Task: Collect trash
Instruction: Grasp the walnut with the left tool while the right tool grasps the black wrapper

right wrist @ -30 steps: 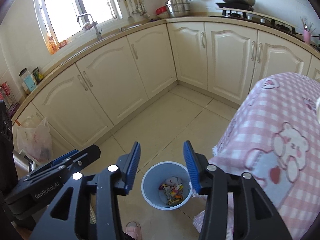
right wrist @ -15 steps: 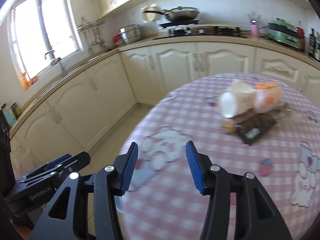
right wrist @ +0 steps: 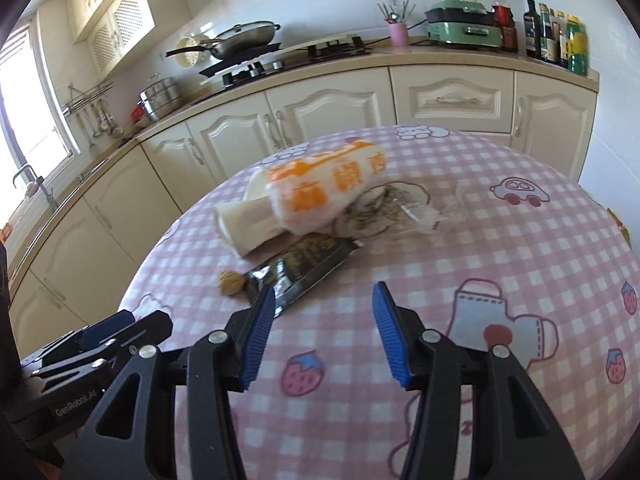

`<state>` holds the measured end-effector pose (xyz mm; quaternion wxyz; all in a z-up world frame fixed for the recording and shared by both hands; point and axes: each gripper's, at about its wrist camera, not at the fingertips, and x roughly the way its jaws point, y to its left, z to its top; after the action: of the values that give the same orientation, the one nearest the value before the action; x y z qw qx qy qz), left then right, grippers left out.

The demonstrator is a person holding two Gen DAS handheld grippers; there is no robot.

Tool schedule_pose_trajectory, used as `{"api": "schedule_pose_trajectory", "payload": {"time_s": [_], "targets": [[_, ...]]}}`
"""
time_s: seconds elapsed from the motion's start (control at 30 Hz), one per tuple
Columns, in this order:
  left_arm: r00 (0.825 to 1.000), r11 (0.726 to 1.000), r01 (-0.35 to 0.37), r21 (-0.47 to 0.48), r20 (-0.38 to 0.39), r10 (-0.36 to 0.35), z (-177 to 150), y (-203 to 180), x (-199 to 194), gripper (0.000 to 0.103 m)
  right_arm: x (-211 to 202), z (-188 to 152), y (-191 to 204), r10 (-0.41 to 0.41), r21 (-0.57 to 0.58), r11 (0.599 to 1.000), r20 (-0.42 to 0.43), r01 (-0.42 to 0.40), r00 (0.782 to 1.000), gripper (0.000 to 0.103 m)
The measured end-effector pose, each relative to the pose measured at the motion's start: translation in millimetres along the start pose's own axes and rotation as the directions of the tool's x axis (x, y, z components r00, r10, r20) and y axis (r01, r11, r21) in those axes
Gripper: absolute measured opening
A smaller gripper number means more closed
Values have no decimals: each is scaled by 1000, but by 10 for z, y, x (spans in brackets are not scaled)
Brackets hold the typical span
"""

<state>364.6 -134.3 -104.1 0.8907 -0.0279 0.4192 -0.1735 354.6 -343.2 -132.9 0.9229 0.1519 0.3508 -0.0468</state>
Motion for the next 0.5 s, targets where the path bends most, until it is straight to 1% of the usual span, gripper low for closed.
{"api": "schedule_pose_trajectory", "payload": {"time_s": [0.07,0.13,0.2,0.27,0.33,0.4,0.43,0.5], "targets": [[1000,1000,9,5,-12,-9,60,-52,114,65,88,48,-53,-7,10,1000,-5,8,1000,50],[999,1000,23,11,-26,-23,114,-99,236,61,154,65,-104,-8,19,1000,-14,9,1000,50],[999,999,31,18,-38,-30,150,-147,337,52,222,75,-134,-5,24,1000,-27,5,1000,50],[997,999,45,18,-63,-44,174,-187,470,46,270,84,-140,7,30,1000,-41,-5,999,50],[998,999,35,32,-55,-33,189,-224,528,41,326,103,-128,16,32,999,-52,-14,999,50],[998,998,39,39,-53,-37,211,-226,552,23,366,120,-106,29,33,999,-61,-27,998,50],[997,998,55,30,-51,-53,222,-211,560,23,400,125,-97,43,38,998,-72,-40,996,51],[998,998,59,29,-39,-58,215,-186,552,23,474,134,-65,69,52,997,-96,-64,993,52]]}}
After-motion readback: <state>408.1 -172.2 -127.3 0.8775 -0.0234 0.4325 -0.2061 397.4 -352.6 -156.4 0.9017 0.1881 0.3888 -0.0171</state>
